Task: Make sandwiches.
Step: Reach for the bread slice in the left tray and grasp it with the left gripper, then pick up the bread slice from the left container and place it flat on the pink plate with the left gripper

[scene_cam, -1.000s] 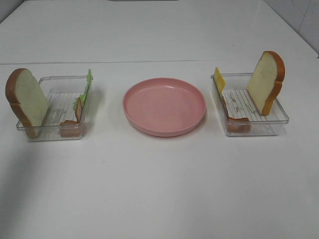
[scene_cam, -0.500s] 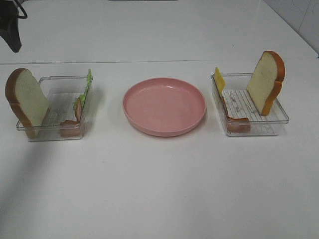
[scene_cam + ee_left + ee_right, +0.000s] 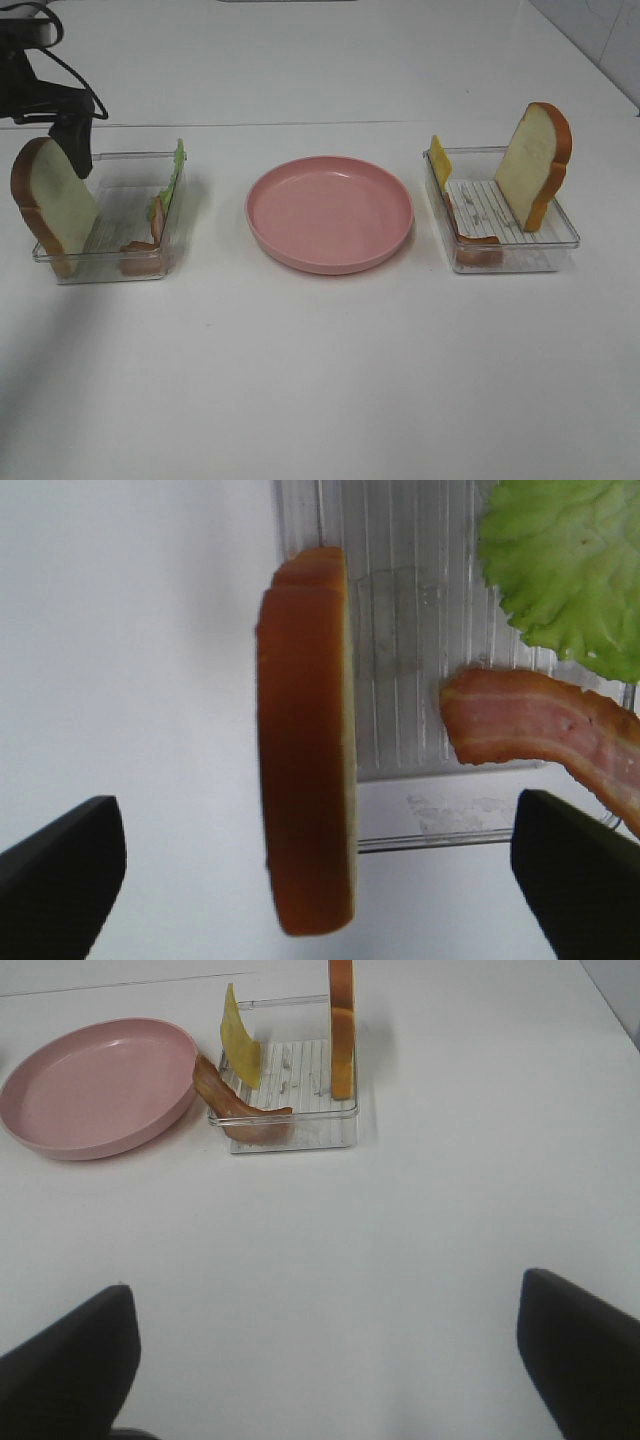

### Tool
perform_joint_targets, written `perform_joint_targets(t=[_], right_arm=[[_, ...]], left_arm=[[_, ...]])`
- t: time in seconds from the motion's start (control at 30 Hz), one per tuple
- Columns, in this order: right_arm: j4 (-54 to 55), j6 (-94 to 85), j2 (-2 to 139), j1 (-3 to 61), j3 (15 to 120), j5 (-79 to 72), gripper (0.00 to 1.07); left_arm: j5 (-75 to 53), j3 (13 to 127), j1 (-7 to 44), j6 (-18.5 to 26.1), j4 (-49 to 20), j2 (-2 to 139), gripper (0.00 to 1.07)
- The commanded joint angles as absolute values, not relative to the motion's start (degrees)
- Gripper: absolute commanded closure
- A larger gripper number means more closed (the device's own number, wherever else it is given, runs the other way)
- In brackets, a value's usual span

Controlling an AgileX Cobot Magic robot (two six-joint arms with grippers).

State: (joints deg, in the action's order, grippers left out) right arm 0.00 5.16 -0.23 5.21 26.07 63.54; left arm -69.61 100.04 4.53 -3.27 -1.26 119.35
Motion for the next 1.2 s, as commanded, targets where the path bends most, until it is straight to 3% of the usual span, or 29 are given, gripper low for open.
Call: perform_joint_targets(t=[0.03, 0.43, 0.47, 0.5, 0.57, 0.6, 0.63, 0.67, 0.73, 1.2], right_arm=[[0.0, 4.6, -2.1, 4.9, 26.0, 63.0, 0.11], [0.0, 4.6, -2.1, 4.9, 26.0, 63.0, 0.11], [0.0, 4.6, -2.1, 4.9, 26.0, 63.0, 0.11], [0.0, 4.6, -2.1, 4.9, 26.0, 63.0, 0.11], [0.0, 4.6, -2.1, 4.9, 26.0, 63.0, 0.11], [0.0, 4.6, -2.1, 4.9, 26.0, 63.0, 0.11], [0.0, 4.6, -2.1, 4.9, 26.0, 63.0, 0.11], [0.0, 4.6, -2.1, 4.9, 26.0, 63.0, 0.11], [0.0, 4.6, -2.1, 4.9, 26.0, 63.0, 0.11], [0.0, 4.6, -2.1, 4.9, 26.0, 63.0, 0.11]], left_arm=[[-70.3, 100.2, 5.5, -3.2, -1.2, 121.0, 0.06], [-68.2, 100.8, 5.7, -3.1, 0.0, 125.2, 0.08], [-67.8, 100.8, 5.7, -2.9, 0.0, 125.2, 0.18], [-67.8, 100.8, 5.7, -2.9, 0.0, 125.2, 0.18], [-67.0, 100.8, 5.7, -3.0, 0.4, 125.2, 0.54], [-67.0, 100.8, 5.7, -3.0, 0.4, 125.2, 0.54], [-66.9, 100.8, 5.7, -3.1, 0.9, 125.2, 0.82], [-66.9, 100.8, 5.7, -3.1, 0.9, 125.2, 0.82], [-66.9, 100.8, 5.7, -3.1, 1.5, 125.2, 1.07], [-66.6, 100.8, 5.7, -3.3, 1.4, 125.2, 1.07]])
